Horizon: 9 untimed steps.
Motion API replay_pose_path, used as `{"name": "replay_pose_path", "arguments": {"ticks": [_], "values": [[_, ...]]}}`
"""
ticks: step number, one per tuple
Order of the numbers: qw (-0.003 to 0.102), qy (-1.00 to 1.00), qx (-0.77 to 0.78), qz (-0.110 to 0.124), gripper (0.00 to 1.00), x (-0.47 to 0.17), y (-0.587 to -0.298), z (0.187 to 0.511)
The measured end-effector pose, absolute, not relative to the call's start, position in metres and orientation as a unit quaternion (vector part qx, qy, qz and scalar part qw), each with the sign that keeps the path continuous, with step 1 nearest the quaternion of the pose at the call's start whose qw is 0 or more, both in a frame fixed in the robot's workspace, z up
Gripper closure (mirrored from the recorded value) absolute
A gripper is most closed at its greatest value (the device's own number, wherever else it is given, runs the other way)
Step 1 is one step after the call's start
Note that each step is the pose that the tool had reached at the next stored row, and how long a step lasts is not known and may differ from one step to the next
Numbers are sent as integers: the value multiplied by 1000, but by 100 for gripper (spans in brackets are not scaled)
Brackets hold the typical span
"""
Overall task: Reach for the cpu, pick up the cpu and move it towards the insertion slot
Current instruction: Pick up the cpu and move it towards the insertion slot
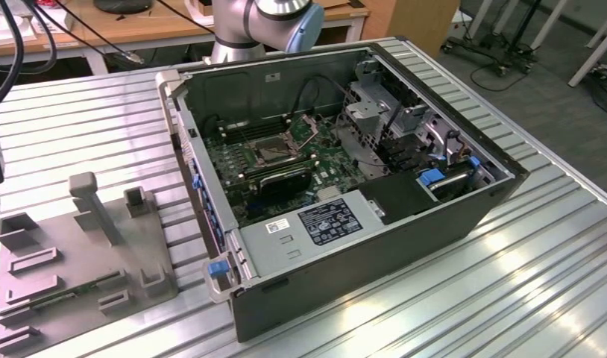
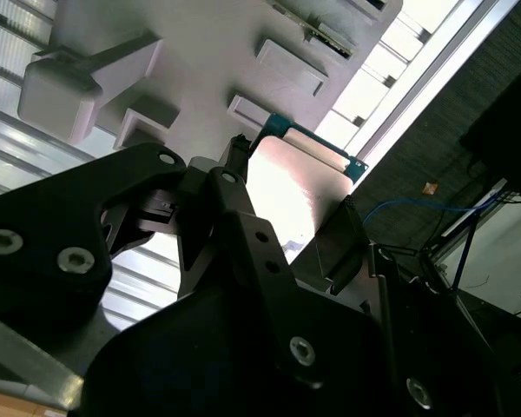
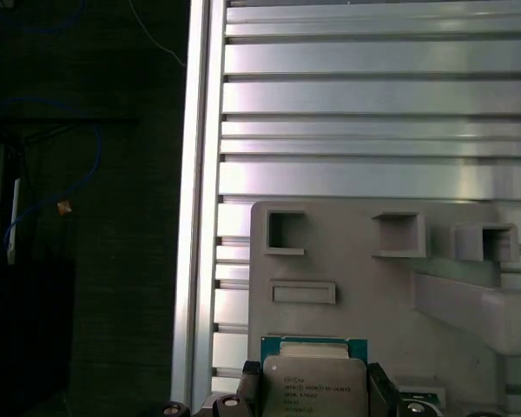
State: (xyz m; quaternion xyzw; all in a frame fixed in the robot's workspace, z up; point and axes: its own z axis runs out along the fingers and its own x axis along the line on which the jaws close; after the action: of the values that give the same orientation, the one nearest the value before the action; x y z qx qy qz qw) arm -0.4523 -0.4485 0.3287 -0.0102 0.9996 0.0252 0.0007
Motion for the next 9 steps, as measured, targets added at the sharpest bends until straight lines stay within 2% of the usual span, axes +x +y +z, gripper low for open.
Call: {"name": "replay_pose_path", "arguments": {"ticks": [9], "values": [[1, 1000, -10, 25, 45, -452, -449, 330]]}}
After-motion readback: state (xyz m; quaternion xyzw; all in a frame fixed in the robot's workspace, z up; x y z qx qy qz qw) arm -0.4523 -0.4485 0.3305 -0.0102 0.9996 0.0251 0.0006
